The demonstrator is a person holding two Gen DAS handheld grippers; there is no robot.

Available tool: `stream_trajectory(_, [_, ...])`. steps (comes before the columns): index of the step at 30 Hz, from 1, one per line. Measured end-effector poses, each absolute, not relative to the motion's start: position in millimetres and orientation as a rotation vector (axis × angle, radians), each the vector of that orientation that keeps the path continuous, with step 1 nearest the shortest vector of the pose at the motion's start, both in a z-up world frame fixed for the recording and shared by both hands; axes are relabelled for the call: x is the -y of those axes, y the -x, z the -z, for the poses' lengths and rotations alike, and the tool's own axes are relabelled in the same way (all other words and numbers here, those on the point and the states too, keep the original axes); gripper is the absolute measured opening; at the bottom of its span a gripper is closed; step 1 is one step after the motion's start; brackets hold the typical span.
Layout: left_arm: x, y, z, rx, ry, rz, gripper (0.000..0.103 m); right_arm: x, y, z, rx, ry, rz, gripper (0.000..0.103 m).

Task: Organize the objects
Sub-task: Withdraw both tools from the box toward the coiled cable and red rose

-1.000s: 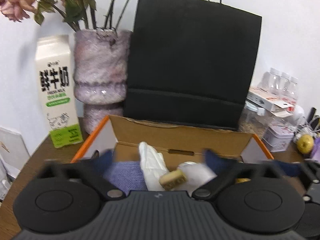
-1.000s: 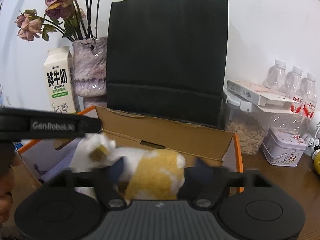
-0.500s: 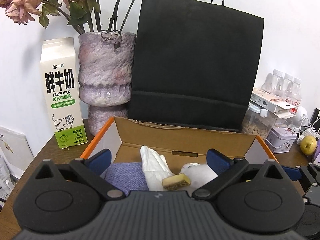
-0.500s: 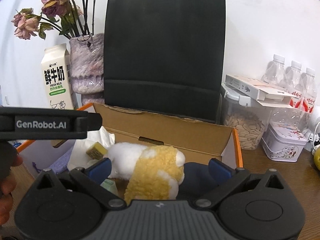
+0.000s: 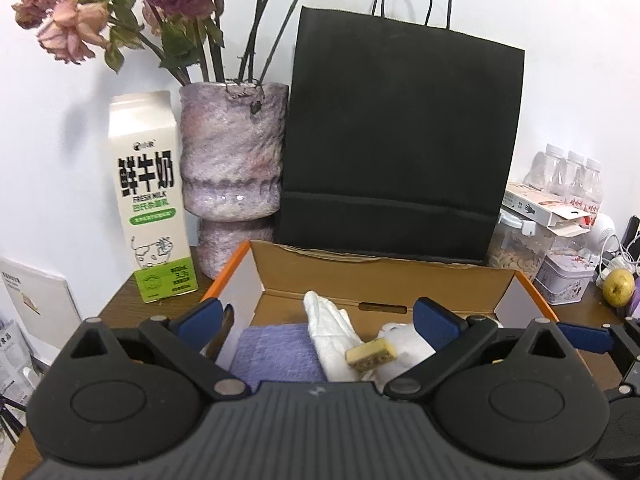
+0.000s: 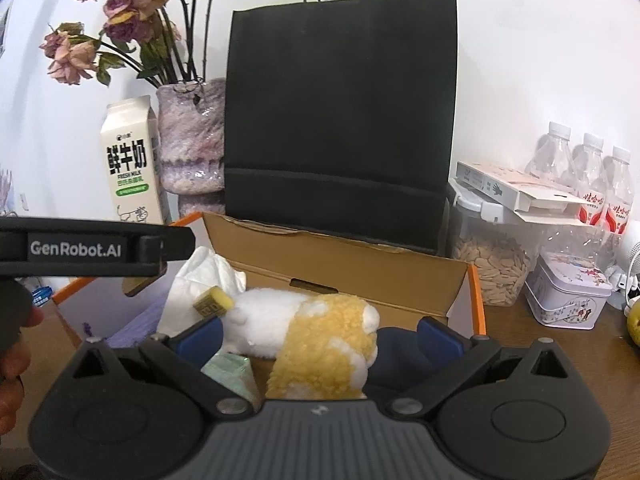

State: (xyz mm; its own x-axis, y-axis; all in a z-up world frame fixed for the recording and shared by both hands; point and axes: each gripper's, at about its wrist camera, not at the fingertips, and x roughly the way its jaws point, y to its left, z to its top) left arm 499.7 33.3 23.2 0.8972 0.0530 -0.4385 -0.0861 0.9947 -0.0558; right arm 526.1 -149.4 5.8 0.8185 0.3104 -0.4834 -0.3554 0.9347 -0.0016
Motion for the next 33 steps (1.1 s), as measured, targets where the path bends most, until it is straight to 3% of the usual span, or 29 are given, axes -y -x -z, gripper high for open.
stream_trajectory(16, [-42, -413, -23, -0.452, 0.077, -0.086, 0.103, 153, -454, -9, -0.473, 0.14, -0.4, 0.103])
stream_trajectory(33, [-36, -324, 14, -0.569, 0.067, -0.055, 0.103, 182, -367, 15, -0.538, 0.171, -0.41, 0.103])
